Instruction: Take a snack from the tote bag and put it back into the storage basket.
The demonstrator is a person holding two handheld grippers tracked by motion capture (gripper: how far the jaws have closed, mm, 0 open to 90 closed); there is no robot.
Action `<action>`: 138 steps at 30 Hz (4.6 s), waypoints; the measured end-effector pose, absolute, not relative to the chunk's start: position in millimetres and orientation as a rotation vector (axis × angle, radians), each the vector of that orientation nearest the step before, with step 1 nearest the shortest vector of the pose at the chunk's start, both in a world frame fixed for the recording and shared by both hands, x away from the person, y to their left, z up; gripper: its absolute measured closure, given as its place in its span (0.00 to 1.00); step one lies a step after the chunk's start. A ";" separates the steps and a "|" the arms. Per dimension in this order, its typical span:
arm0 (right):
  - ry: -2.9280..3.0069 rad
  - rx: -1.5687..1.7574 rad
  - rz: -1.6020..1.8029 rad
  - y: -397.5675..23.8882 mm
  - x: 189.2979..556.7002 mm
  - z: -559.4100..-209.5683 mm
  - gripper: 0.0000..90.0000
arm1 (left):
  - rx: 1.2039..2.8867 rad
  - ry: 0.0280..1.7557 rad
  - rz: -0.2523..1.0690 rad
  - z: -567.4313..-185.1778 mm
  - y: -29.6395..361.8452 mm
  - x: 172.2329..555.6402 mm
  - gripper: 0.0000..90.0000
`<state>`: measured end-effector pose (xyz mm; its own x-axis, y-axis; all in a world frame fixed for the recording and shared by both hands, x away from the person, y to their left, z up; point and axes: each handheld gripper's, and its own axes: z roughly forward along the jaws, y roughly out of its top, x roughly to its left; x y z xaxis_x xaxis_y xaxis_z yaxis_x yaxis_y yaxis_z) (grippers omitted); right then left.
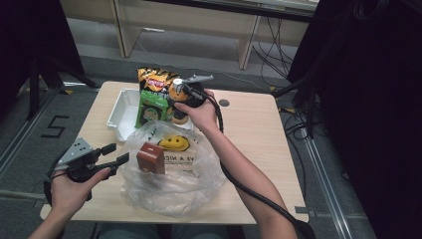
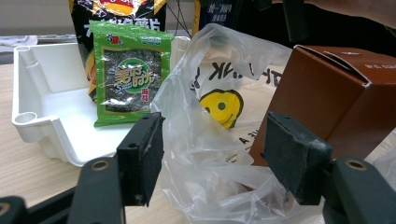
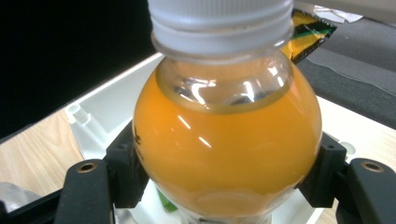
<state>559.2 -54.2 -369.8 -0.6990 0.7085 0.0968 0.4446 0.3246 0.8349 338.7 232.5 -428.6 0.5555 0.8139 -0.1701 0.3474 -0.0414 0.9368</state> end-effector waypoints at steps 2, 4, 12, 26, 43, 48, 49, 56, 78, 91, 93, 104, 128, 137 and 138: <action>2.312 1.054 1.313 -53.1 559.6 -371.7 0.36 | 1.632 1.000 0.500 -428.9 232.5 338.6 0.42; 2.314 1.056 1.299 -52.6 559.9 -374.4 0.36 | 1.631 1.001 0.500 -428.9 232.7 338.5 0.42; 2.348 1.058 1.249 -51.2 561.6 -390.8 0.36 | 1.639 0.998 0.500 -428.6 232.6 338.4 0.42; 2.385 1.079 1.186 -48.4 563.3 -411.0 0.36 | 1.635 0.995 0.495 -429.7 231.7 338.8 0.42; 2.425 1.079 1.074 -46.6 567.0 -429.2 0.36 | 1.638 0.989 0.490 -430.3 230.5 339.2 0.42; 2.441 1.070 1.039 -45.3 567.0 -435.3 0.35 | 1.638 0.990 0.491 -430.4 230.9 339.3 0.42; 2.436 1.076 1.044 -46.3 566.9 -435.4 0.35 | 1.638 0.989 0.493 -430.3 231.2 339.2 0.42; 2.416 1.057 1.061 -45.5 563.7 -429.4 0.26 | 1.641 0.995 0.492 -429.5 230.8 338.3 0.41; 2.328 1.053 1.267 -104.4 507.9 -372.1 0.34 | 1.611 0.949 0.492 -424.1 228.4 334.4 0.41; 2.257 1.045 1.416 -149.4 446.0 -379.1 0.45 | 1.604 0.953 0.480 -421.0 224.7 330.6 0.39; 2.244 1.045 1.416 -157.7 436.7 -382.6 0.46 | 1.603 0.943 0.474 -421.4 223.5 331.2 0.39; 2.196 1.040 1.413 -187.4 409.0 -394.8 0.52 | 1.594 0.933 0.469 -419.1 220.6 328.4 0.39; 2.097 1.191 1.380 -213.7 399.5 -404.5 0.52 | 1.602 0.844 0.415 -416.1 199.7 314.1 0.34; 2.119 1.180 1.373 -209.1 399.9 -407.0 0.50 | 1.576 0.874 0.477 -409.0 182.2 306.1 0.21; 2.115 1.162 1.364 -210.0 400.6 -408.0 0.49 | 1.572 0.883 0.482 -409.5 179.7 306.3 0.19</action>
